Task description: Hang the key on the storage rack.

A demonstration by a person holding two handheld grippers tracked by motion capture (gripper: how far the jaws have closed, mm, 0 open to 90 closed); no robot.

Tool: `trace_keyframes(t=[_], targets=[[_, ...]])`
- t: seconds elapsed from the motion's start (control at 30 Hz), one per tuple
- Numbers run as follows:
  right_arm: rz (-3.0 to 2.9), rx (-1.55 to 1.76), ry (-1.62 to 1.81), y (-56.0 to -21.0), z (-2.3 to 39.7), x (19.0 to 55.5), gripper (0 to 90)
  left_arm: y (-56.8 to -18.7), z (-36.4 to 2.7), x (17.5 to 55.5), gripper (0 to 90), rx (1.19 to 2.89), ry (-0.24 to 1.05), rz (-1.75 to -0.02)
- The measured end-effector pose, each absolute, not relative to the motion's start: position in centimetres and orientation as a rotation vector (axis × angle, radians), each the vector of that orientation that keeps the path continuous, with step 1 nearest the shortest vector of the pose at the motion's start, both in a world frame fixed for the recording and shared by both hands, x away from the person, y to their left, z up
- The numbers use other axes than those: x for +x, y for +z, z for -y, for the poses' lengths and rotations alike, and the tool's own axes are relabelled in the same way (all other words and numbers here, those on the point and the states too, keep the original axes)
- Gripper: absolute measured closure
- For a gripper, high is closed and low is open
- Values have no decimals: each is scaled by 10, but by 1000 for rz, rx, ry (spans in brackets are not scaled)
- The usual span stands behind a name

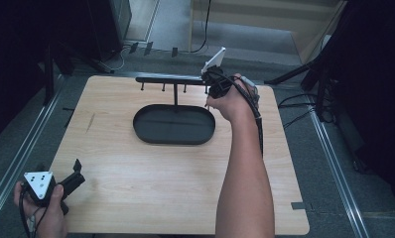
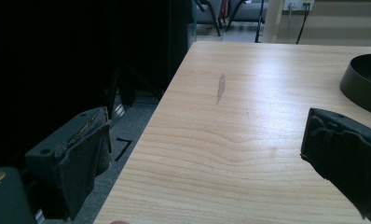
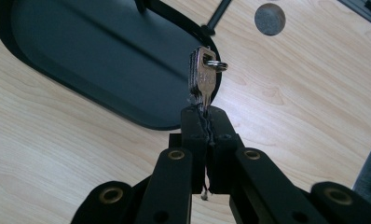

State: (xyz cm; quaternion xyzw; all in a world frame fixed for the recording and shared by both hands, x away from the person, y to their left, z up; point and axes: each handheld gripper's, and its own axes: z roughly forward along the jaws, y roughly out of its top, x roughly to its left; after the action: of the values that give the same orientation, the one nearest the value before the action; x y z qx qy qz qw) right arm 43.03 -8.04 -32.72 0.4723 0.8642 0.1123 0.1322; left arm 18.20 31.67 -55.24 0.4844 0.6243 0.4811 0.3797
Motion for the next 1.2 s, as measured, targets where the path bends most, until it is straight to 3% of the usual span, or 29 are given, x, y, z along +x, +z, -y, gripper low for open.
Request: trace_keyframes(t=[1.2], targets=[[-2425, 1439, 247, -331, 66, 449, 877, -552, -317, 183, 22, 1245, 1228, -1594]])
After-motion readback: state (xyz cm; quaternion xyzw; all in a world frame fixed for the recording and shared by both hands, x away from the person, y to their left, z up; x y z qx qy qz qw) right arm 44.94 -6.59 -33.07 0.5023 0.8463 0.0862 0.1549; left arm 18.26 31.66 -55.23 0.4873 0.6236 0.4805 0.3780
